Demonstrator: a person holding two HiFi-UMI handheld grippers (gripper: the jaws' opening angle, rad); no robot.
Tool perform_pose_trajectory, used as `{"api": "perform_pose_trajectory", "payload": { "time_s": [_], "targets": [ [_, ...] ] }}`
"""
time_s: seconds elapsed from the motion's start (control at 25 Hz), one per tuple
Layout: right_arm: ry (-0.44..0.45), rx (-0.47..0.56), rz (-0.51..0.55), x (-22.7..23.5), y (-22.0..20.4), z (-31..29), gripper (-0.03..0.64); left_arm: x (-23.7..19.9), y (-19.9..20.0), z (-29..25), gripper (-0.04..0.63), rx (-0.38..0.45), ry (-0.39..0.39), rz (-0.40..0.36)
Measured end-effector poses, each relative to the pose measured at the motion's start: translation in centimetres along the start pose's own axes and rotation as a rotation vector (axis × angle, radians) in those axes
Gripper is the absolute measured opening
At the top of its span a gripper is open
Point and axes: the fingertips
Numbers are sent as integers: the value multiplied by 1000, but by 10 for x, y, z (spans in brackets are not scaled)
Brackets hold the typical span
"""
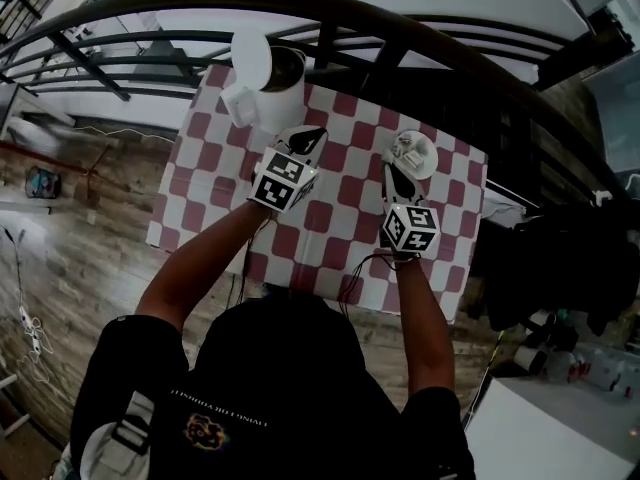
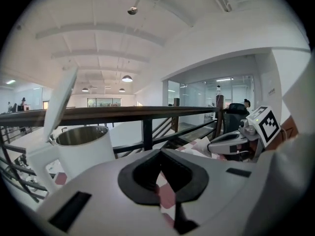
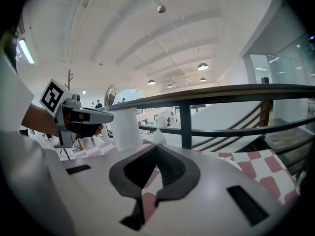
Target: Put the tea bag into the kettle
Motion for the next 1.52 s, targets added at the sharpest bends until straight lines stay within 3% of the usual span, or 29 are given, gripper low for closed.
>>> {"api": "perform_pose_trajectory", "payload": {
  "time_s": [0.28,0.96,1.52],
  "targets": [
    [111,46,51,-50,33,-32,17,-29,5,31,-2,21,85,-57],
    [281,111,72,-141,90,-91,17,-107,-7,120,-2,56,297,38],
    [327,148,69,-187,131,-137,17,-157,-28,183,-2,68,417,105]
  ]
}}
Point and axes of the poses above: the fingertips, and each gripper's own axes: z backward along the fingers, x to its right, y out of its top, and after that the axes turned 2 degrees about -y, right-handed
